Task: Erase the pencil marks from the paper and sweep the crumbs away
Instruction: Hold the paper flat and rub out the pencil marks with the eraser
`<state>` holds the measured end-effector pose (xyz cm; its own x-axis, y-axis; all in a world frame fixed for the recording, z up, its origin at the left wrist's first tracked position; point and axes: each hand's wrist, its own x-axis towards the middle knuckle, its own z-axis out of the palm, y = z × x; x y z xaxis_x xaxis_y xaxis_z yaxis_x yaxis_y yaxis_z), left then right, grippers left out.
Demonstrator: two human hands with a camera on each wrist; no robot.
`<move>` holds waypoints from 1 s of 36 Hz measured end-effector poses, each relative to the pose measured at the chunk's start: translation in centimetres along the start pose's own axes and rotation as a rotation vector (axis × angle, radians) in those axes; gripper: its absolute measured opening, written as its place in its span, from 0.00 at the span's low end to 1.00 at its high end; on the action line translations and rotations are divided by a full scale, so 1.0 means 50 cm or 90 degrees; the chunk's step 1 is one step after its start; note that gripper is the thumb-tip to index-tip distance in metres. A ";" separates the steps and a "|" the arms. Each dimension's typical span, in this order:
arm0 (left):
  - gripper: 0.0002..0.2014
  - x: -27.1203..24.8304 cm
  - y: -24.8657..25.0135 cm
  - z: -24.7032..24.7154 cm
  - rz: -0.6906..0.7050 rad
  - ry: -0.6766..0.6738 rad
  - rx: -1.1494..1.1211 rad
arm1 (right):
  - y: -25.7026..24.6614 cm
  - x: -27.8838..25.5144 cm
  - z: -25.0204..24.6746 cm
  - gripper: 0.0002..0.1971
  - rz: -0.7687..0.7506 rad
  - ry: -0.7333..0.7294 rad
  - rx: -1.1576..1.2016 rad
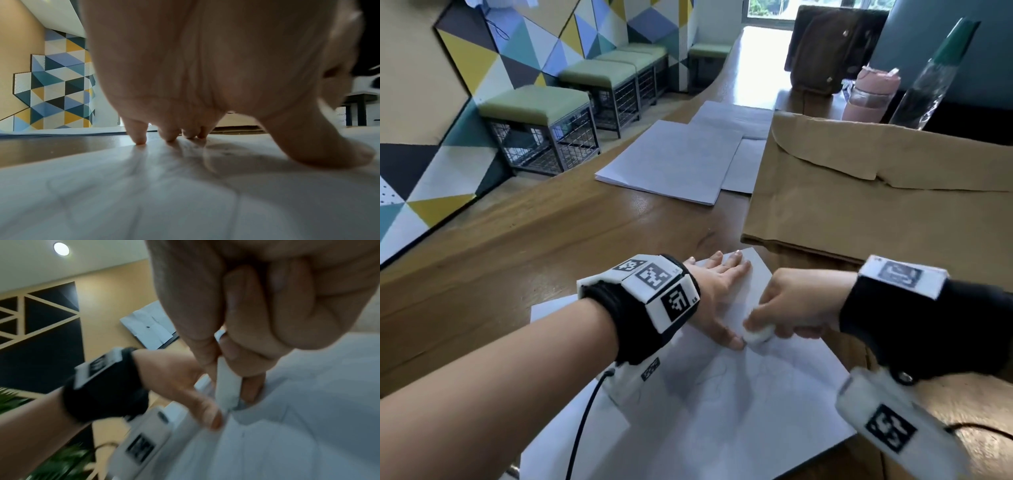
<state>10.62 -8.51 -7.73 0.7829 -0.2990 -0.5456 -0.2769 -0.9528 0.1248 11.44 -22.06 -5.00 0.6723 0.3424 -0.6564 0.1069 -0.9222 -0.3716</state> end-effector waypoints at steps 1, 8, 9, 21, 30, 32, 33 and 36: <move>0.57 0.000 0.000 0.000 0.000 0.002 -0.001 | -0.002 0.009 -0.009 0.13 0.012 0.024 0.022; 0.56 -0.007 -0.004 -0.001 0.007 0.010 -0.006 | -0.007 0.035 -0.032 0.17 0.016 0.170 0.070; 0.56 -0.007 -0.004 -0.001 0.006 0.009 -0.007 | -0.005 0.025 -0.018 0.16 0.010 0.136 0.038; 0.56 -0.014 0.000 -0.004 0.006 0.008 0.006 | -0.016 0.036 -0.028 0.19 0.033 0.206 0.096; 0.56 -0.010 -0.001 -0.002 -0.015 0.021 0.024 | 0.001 -0.008 0.014 0.17 -0.009 0.122 -0.062; 0.53 -0.014 -0.003 -0.001 -0.049 0.044 0.032 | 0.006 -0.003 0.012 0.16 -0.033 0.127 0.161; 0.51 -0.017 -0.006 0.000 -0.073 0.056 0.034 | 0.010 -0.004 0.010 0.15 -0.047 0.135 0.308; 0.44 -0.030 -0.018 0.001 -0.148 0.071 0.052 | 0.029 -0.017 0.009 0.13 -0.062 0.131 0.687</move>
<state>9.65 -7.19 -7.05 0.8857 -0.0815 -0.4570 -0.1234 -0.9904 -0.0626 10.67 -23.59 -5.26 0.8156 0.2768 -0.5081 -0.4622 -0.2167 -0.8599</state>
